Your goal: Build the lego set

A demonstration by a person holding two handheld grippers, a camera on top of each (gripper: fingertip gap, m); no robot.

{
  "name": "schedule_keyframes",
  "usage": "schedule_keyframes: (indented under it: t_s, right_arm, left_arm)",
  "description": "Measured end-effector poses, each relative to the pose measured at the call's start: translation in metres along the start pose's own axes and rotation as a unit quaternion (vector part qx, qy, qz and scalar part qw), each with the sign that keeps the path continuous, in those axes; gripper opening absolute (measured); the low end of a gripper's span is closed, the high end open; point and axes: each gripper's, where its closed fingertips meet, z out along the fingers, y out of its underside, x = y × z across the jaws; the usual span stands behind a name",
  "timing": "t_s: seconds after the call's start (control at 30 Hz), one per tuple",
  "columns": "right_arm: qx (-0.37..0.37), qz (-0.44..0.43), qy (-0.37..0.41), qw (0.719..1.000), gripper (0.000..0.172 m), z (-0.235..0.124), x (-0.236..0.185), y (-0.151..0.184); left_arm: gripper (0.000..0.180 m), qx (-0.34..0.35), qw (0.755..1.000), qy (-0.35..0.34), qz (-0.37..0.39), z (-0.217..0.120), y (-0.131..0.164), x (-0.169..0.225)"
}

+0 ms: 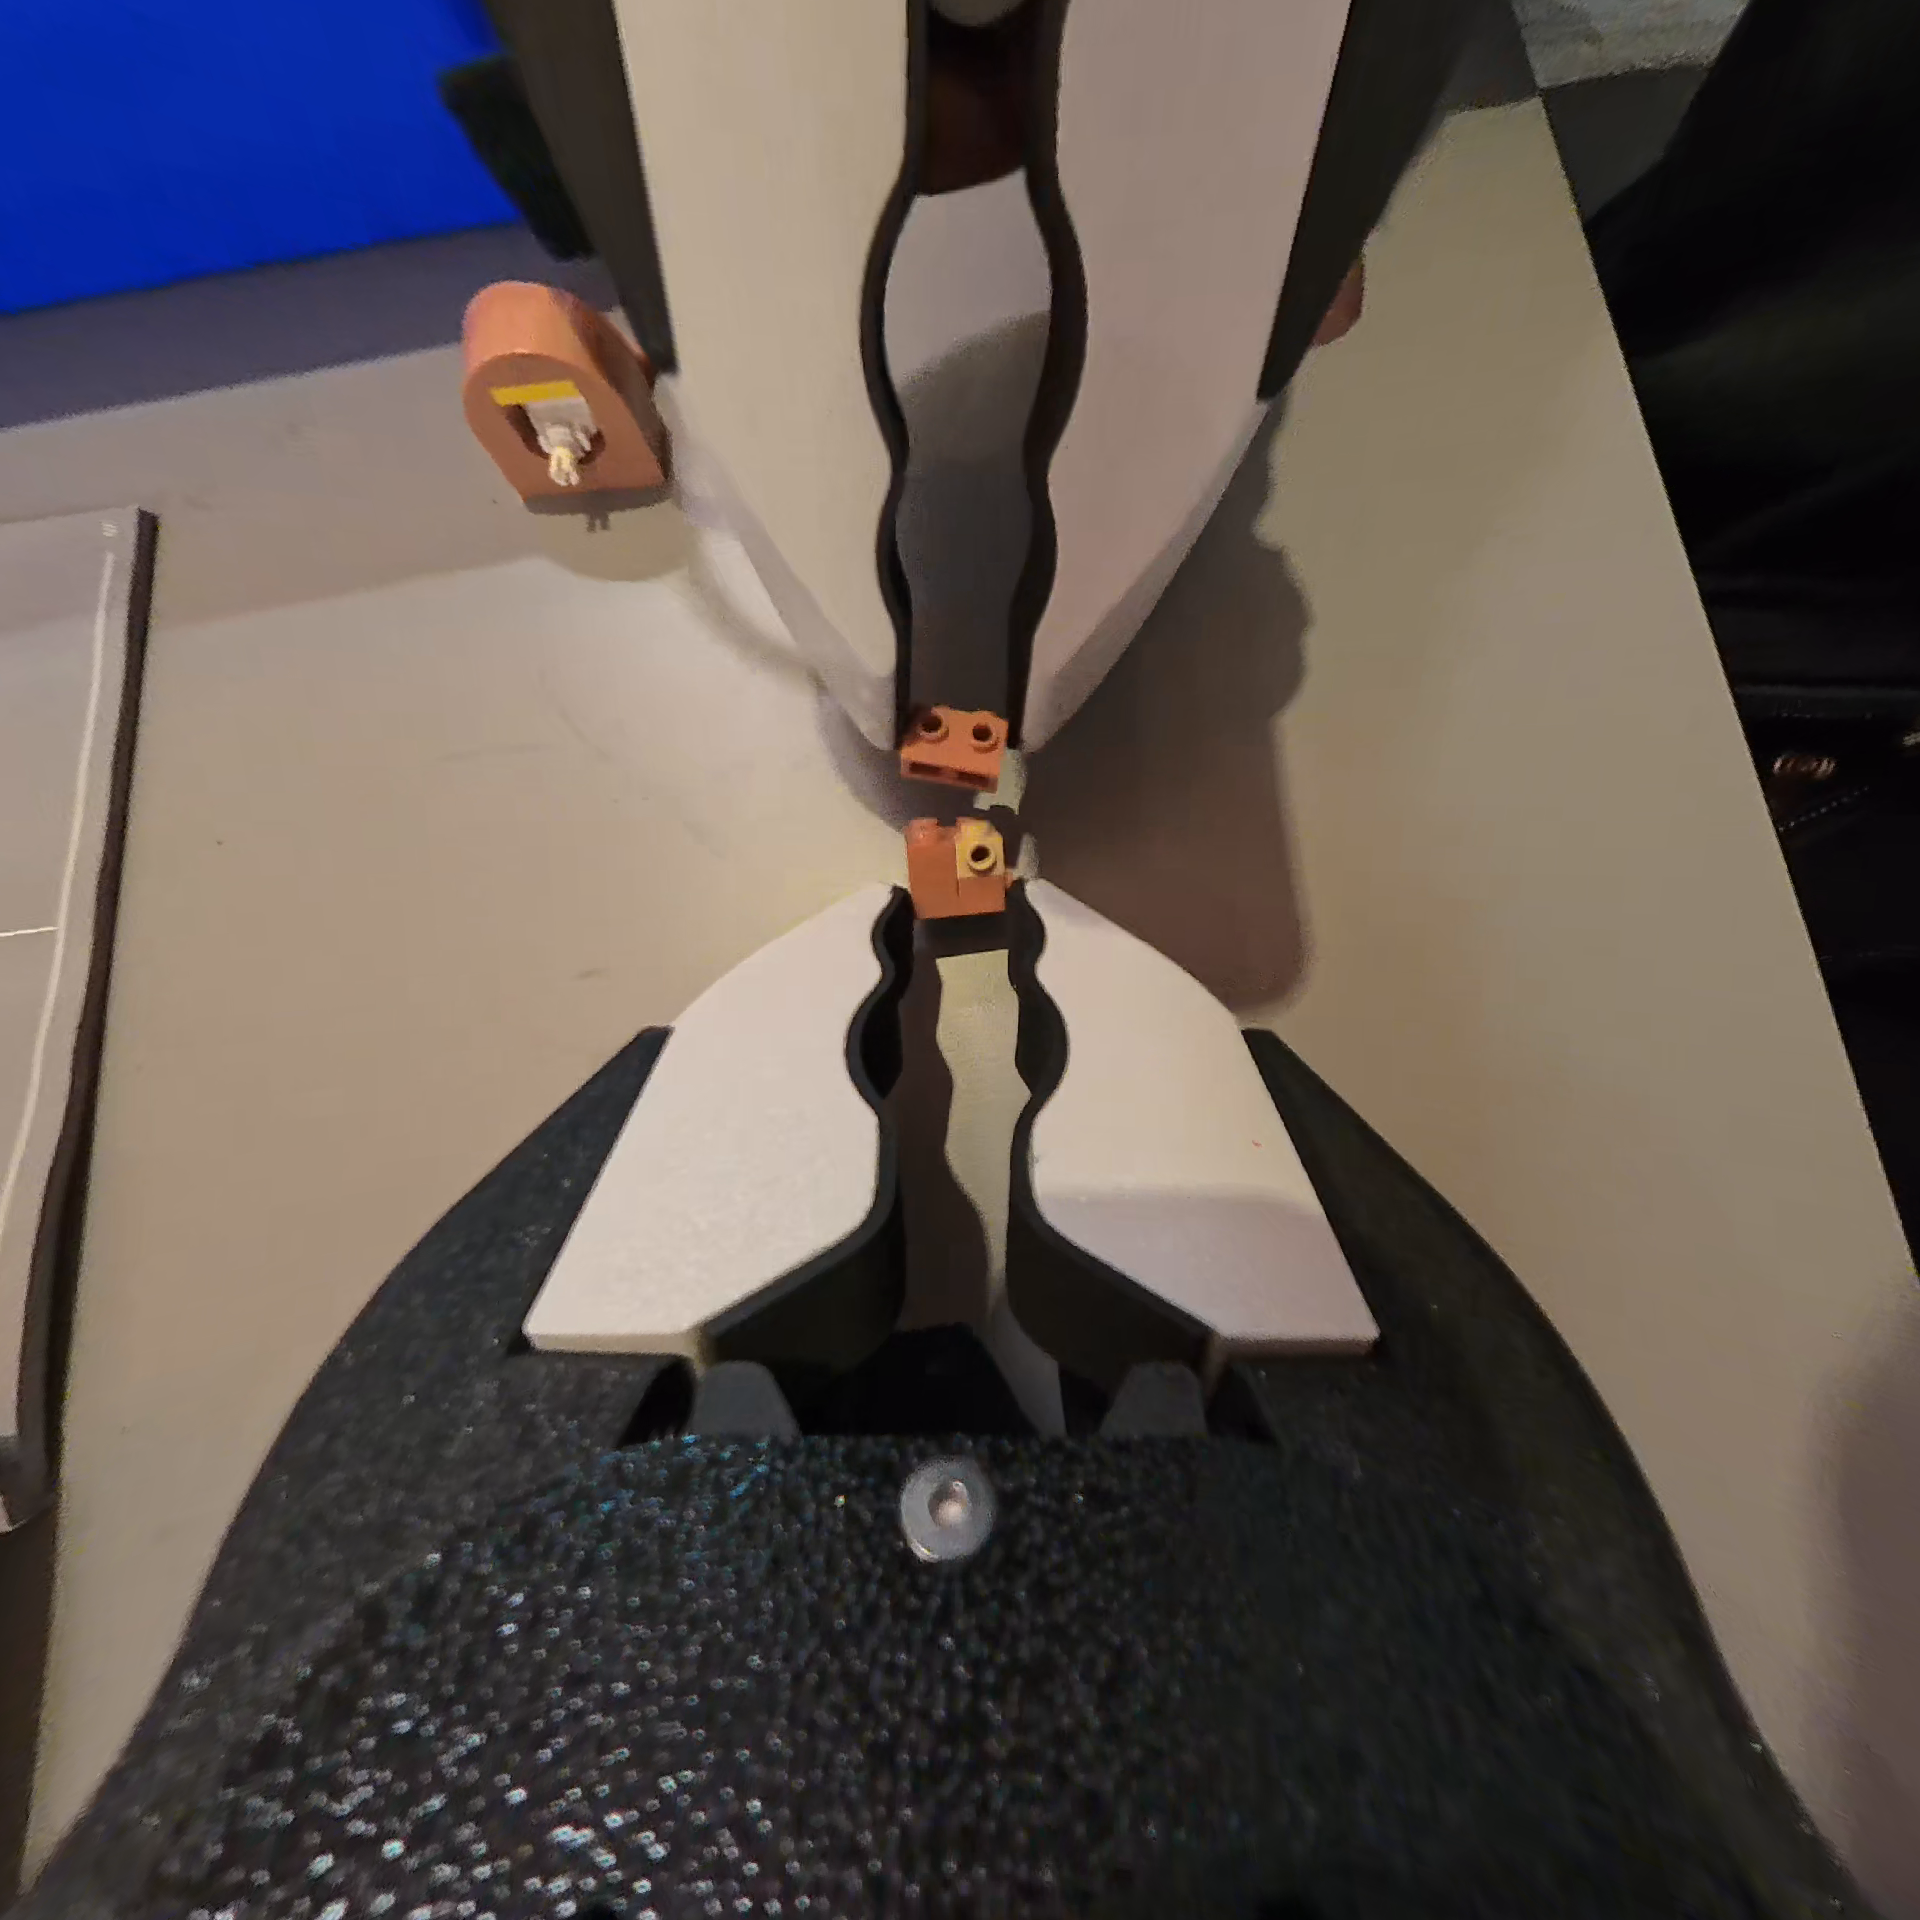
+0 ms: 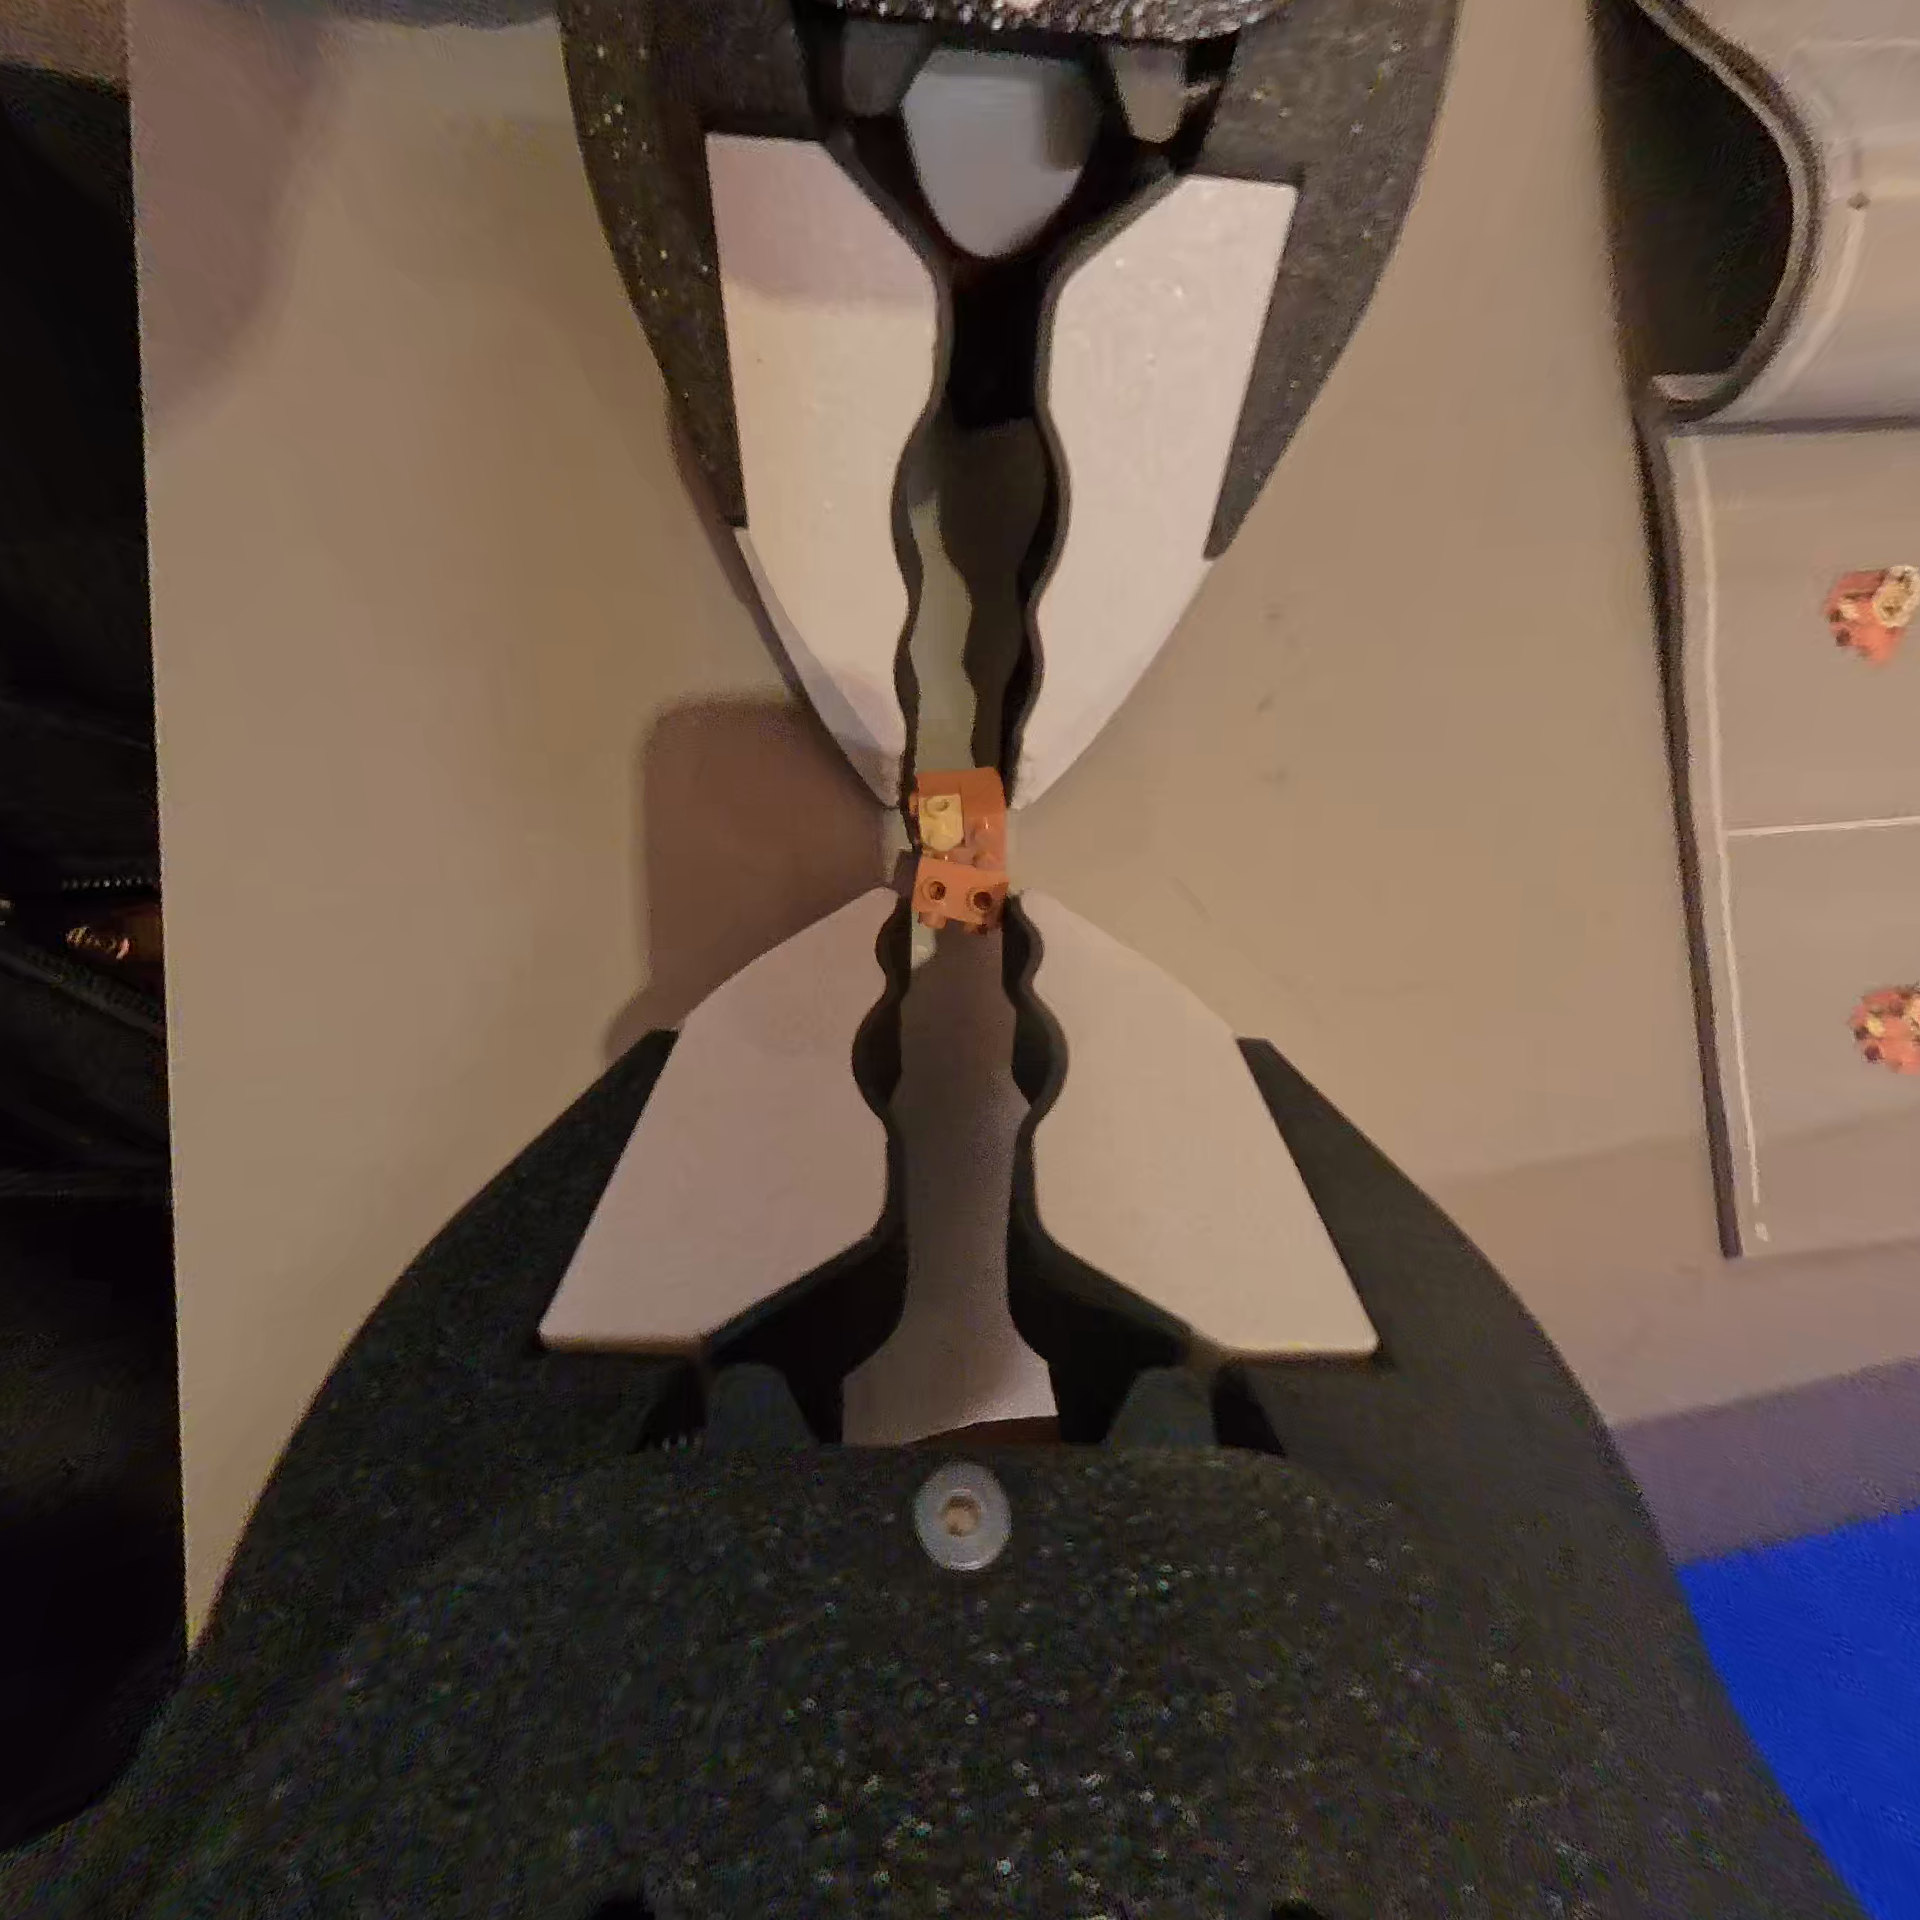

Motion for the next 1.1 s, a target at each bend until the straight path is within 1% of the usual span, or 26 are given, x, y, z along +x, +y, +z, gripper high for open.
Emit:
schedule_keyframes:
  t_s: [0.1, 0.2, 0.47, 1.1]
  right_arm:
    - [-0.021, -0.019, -0.019, 0.999, 0.016, 0.005, -0.003, 0.0]
    - [-0.027, -0.028, -0.03, 0.999, 0.016, 0.008, -0.004, -0.001]
    - [-0.022, -0.03, -0.054, 0.998, 0.016, 0.008, -0.005, -0.005]
    - [-0.053, -0.052, -0.073, 0.995, 0.016, 0.011, -0.001, -0.011]
  left_arm:
    - [0.017, 0.0, 1.0, 0.007, 0.0, 0.0, 0.0, 0.003]
    - [0.017, -0.006, 1.0, 0.011, 0.001, 0.001, 0.001, 0.004]
    - [0.017, -0.009, 1.0, 0.017, -0.004, 0.002, 0.002, 0.006]
    - [0.017, -0.037, 0.999, -0.003, -0.007, 0.003, 0.003, 0.002]
